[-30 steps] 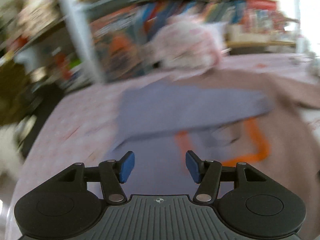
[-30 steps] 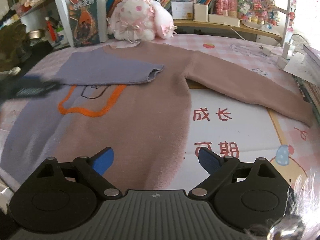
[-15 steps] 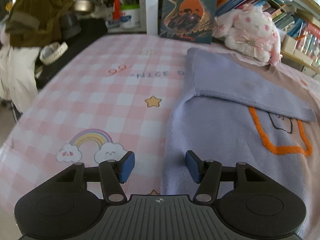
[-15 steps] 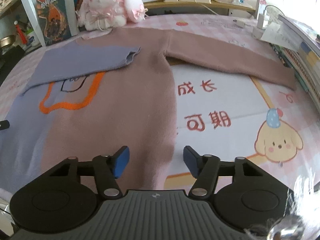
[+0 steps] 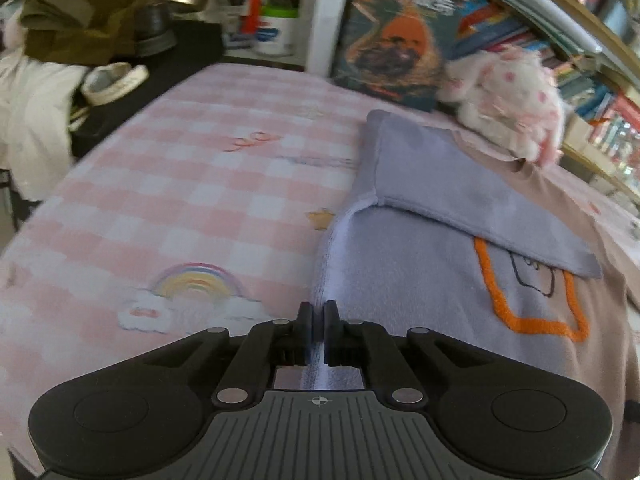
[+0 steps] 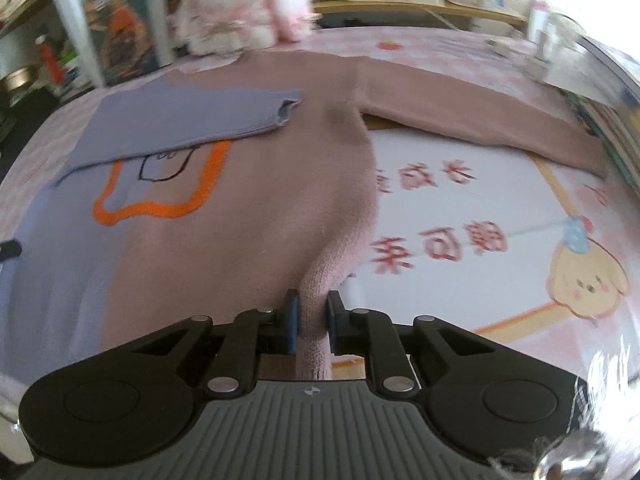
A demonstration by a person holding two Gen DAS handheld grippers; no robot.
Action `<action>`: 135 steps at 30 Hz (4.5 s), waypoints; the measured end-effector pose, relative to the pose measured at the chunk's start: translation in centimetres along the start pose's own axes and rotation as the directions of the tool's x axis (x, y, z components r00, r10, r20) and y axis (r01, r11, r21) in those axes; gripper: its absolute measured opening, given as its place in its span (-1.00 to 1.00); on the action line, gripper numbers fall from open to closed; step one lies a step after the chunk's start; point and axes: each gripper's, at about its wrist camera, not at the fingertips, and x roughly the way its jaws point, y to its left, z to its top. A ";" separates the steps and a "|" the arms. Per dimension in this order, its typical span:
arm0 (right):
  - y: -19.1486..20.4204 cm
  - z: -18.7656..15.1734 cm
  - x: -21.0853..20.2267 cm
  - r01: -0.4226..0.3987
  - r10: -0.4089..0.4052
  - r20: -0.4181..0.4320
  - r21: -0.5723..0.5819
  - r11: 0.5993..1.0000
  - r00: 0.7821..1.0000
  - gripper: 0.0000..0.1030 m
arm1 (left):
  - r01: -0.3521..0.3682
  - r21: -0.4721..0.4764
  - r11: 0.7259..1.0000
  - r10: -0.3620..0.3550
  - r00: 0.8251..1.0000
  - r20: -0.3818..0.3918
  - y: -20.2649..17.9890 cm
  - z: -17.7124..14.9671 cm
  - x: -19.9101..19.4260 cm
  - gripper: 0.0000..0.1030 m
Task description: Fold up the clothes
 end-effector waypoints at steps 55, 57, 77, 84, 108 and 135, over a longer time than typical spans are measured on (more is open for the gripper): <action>6.6 -4.2 -5.5 0.184 -0.192 0.169 0.065 0.981 0.967 0.75 | 0.061 0.330 0.942 -0.104 0.988 0.112 -2.3 -3.9 -6.4 0.67; 7.0 -4.7 -5.9 0.196 -0.204 0.169 0.062 0.979 0.964 0.75 | 0.078 0.351 0.933 -0.125 0.986 0.113 -2.5 -4.4 -6.8 0.73; 5.9 -6.0 -7.1 0.275 -0.284 0.158 0.075 0.959 0.946 0.77 | 0.167 0.455 0.875 -0.217 0.974 0.060 -7.1 -5.2 -5.5 0.80; 2.5 -5.0 -6.1 0.260 -0.270 0.150 0.084 0.962 0.951 0.77 | 0.143 0.460 0.876 -0.185 0.982 0.047 -11.2 -5.4 -4.1 0.80; -20.7 6.3 1.4 0.073 -0.089 0.124 0.126 0.989 0.988 0.79 | -0.058 0.350 0.935 0.062 0.998 0.001 -26.8 -8.0 -1.4 0.81; -26.5 11.2 6.0 -0.103 0.039 0.198 0.327 0.940 0.980 0.16 | -0.158 0.313 0.937 0.182 0.982 -0.051 -26.7 -7.2 -1.6 0.81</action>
